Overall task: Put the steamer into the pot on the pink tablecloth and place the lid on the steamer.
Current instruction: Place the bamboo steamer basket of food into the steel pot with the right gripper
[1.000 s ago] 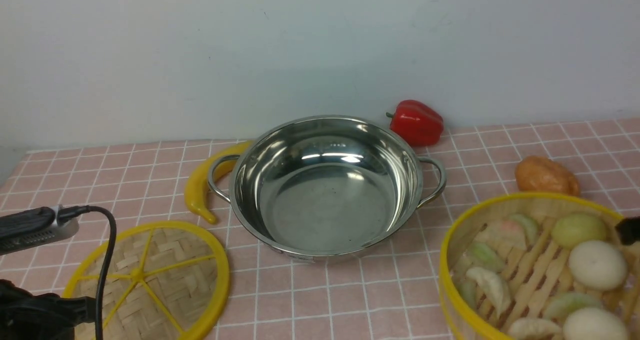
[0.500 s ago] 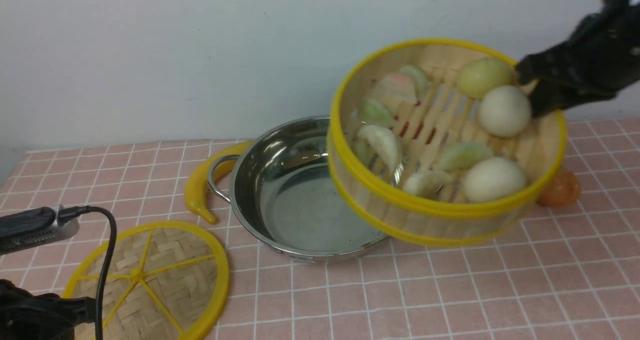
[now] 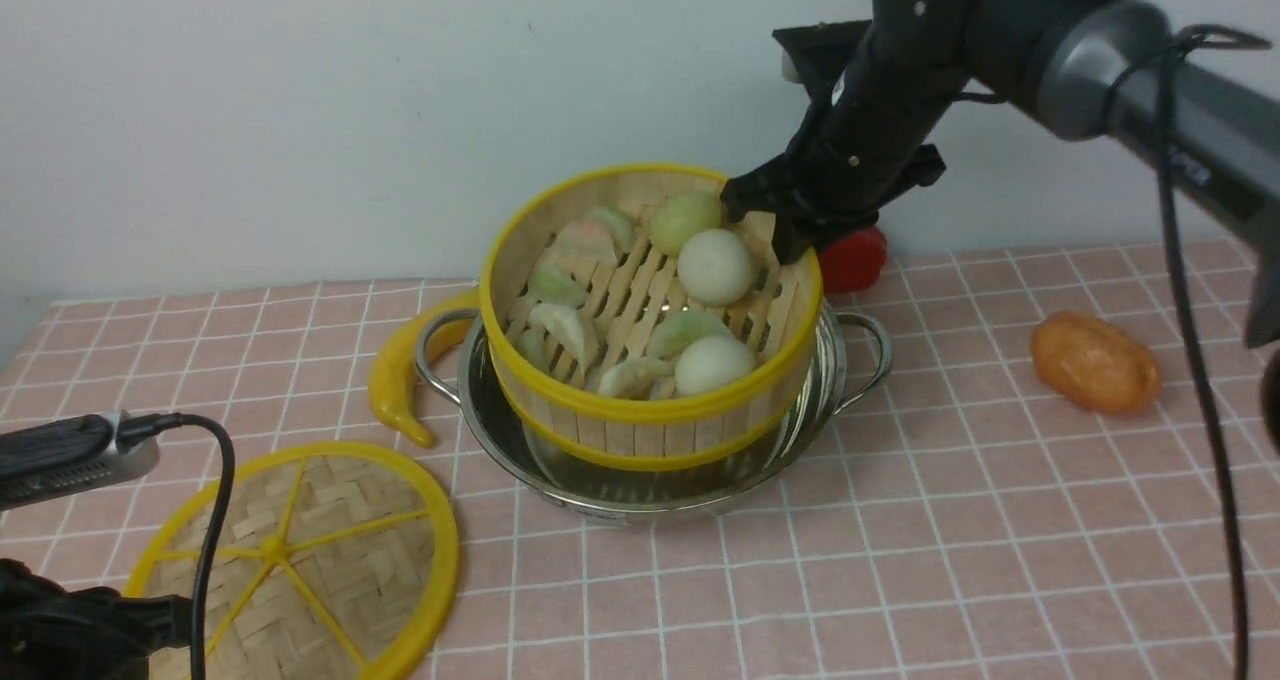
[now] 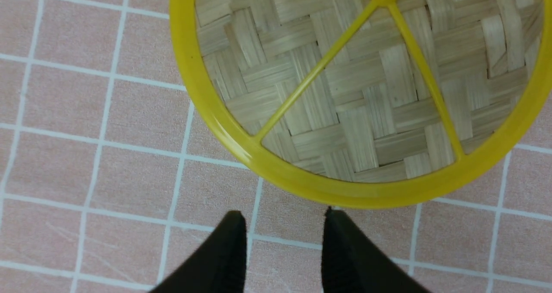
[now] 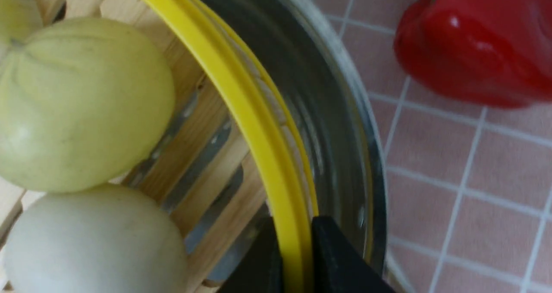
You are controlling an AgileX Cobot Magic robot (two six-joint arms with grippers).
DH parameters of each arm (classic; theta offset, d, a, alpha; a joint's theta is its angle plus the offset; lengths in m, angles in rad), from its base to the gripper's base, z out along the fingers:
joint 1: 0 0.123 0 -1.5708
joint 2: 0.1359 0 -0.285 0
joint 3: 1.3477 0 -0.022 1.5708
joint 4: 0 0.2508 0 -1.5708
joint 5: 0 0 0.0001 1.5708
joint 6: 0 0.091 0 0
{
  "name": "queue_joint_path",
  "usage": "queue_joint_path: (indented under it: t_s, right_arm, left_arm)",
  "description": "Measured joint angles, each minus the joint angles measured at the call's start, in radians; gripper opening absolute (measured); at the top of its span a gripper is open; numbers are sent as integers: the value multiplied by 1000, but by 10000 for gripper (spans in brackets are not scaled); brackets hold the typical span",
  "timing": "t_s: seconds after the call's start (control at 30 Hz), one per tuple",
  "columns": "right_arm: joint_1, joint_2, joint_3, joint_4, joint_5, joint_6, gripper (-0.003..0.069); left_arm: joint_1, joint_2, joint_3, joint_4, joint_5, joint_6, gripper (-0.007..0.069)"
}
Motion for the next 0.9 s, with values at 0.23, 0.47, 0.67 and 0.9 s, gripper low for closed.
queue_joint_path:
  t_s: [0.23,0.47,0.67,0.9]
  right_arm:
    - [0,122,-85,2,0,6,76]
    - [0,156,-86,2,7,6,76]
    - [0,156,-91,12,7,6,112]
    - [-1,145,-101,21,-13,12,333]
  left_arm:
    - [0,0,0,0,-1,1,243]
    - [0,0,-1,0,-41,2,243]
    - [0,0,-2,-16,-94,61,243]
    - [0,44,-51,-94,-126,164,243]
